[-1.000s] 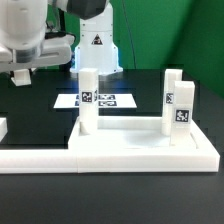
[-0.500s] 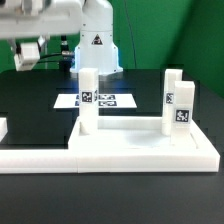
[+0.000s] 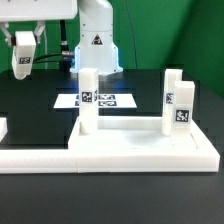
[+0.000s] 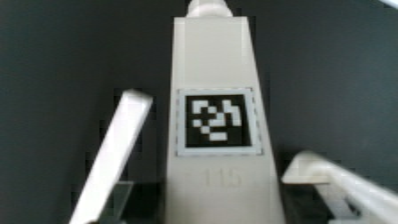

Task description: Assemble desk

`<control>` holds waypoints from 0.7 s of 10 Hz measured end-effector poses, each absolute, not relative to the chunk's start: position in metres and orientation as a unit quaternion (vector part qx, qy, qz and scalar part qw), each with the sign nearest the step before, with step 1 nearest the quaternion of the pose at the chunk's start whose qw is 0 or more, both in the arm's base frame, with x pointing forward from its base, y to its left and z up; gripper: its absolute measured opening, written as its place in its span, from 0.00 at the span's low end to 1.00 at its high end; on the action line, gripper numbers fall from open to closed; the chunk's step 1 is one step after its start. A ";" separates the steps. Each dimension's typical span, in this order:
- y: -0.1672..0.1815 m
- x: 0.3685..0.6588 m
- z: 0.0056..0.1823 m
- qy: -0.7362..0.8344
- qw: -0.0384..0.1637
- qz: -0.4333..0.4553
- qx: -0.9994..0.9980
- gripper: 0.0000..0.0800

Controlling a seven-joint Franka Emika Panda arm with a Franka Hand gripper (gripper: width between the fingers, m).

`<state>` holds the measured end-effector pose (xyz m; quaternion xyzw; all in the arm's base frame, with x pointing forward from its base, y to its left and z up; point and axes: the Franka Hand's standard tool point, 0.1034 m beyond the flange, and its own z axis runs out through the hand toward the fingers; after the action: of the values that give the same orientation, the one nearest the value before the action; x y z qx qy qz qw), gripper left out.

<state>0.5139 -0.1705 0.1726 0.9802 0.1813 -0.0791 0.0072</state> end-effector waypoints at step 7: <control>-0.145 0.594 0.185 0.096 0.008 0.118 0.988 0.36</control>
Offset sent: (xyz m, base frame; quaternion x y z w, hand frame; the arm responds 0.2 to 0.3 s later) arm 0.0523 0.0228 0.0265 -0.0136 0.2202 0.0771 0.9723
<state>0.5941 -0.1447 0.1848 0.9883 0.0958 0.1181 0.0083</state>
